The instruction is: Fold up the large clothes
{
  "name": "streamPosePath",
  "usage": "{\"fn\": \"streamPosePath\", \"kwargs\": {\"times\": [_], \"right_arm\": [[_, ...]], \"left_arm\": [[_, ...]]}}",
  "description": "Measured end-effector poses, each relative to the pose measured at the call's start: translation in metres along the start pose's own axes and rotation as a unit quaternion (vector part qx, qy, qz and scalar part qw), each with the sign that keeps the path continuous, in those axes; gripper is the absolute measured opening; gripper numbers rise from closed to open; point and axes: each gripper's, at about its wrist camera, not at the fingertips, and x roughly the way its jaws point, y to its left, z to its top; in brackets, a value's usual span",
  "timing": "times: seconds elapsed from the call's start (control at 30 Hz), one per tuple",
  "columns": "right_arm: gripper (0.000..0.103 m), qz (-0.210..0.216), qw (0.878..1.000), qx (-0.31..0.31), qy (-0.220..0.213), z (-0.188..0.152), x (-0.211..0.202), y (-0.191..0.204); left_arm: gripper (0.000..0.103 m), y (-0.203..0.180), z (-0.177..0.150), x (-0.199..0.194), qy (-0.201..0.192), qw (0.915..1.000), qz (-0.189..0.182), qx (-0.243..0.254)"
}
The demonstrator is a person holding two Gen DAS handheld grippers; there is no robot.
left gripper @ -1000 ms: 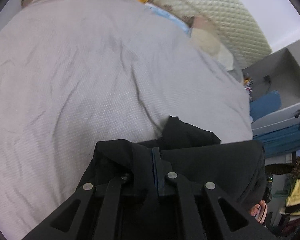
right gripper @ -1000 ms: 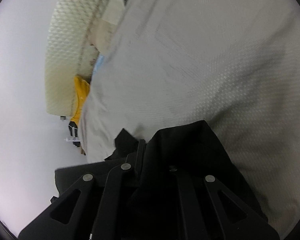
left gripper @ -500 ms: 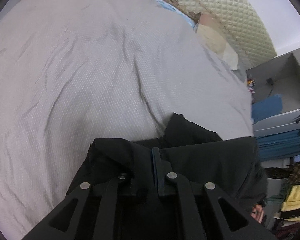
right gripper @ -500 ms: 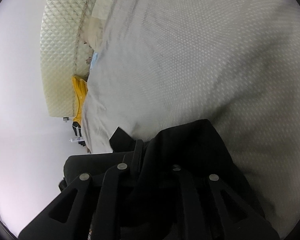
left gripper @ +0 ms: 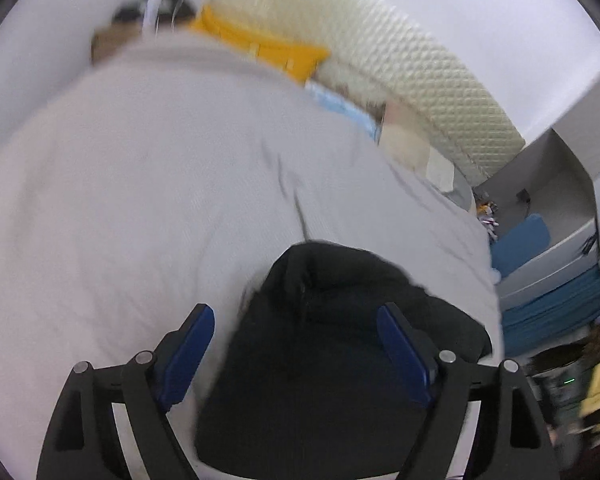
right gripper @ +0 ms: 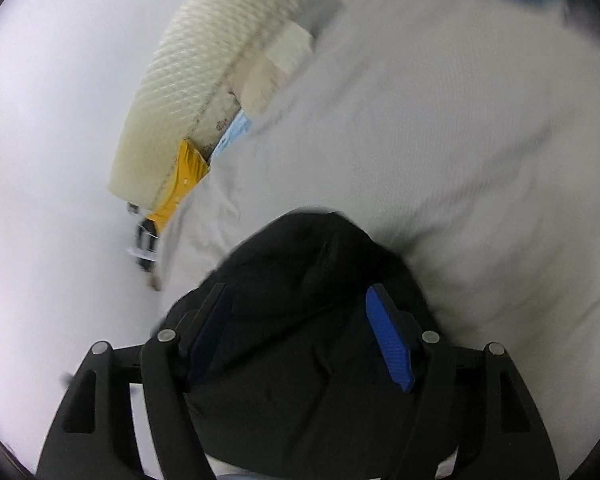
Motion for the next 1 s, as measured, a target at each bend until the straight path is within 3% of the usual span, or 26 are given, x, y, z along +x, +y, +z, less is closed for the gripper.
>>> {"fn": "streamPosePath", "kwargs": {"times": [0.13, 0.2, 0.33, 0.43, 0.57, 0.67, 0.83, 1.0], "right_arm": [[0.077, -0.035, 0.993, -0.107, -0.03, -0.032, 0.007, 0.05], [0.081, -0.035, 0.988, -0.147, -0.032, -0.054, 0.028, 0.071], [0.081, -0.028, 0.982, -0.189, -0.007, -0.09, 0.08, 0.091], [0.082, -0.046, 0.976, -0.214, -0.004, -0.103, 0.111, 0.097], [0.088, -0.076, 0.965, -0.252, -0.017, -0.108, 0.144, 0.094], [0.092, -0.082, 0.964, -0.251, -0.027, -0.1, 0.159, 0.094], [0.102, -0.103, 0.958, -0.267, -0.02, -0.088, 0.192, 0.102], [0.103, -0.114, 0.954, -0.275, -0.015, -0.083, 0.211, 0.106]], "left_arm": [[0.083, -0.036, -0.031, -0.008, -0.065, 0.9949, 0.015, 0.076], [0.083, -0.058, -0.048, 0.011, -0.059, 0.9927, 0.0, 0.105], [0.083, -0.106, -0.079, 0.077, -0.006, 0.9878, -0.025, 0.154], [0.083, -0.136, -0.093, 0.119, 0.001, 0.9799, -0.006, 0.2], [0.084, -0.16, -0.098, 0.165, -0.021, 0.9681, 0.032, 0.247], [0.084, -0.164, -0.094, 0.185, -0.037, 0.9651, 0.041, 0.256], [0.085, -0.161, -0.088, 0.206, -0.044, 0.9673, 0.054, 0.244], [0.089, -0.156, -0.08, 0.224, -0.043, 0.9684, 0.068, 0.236]]}}
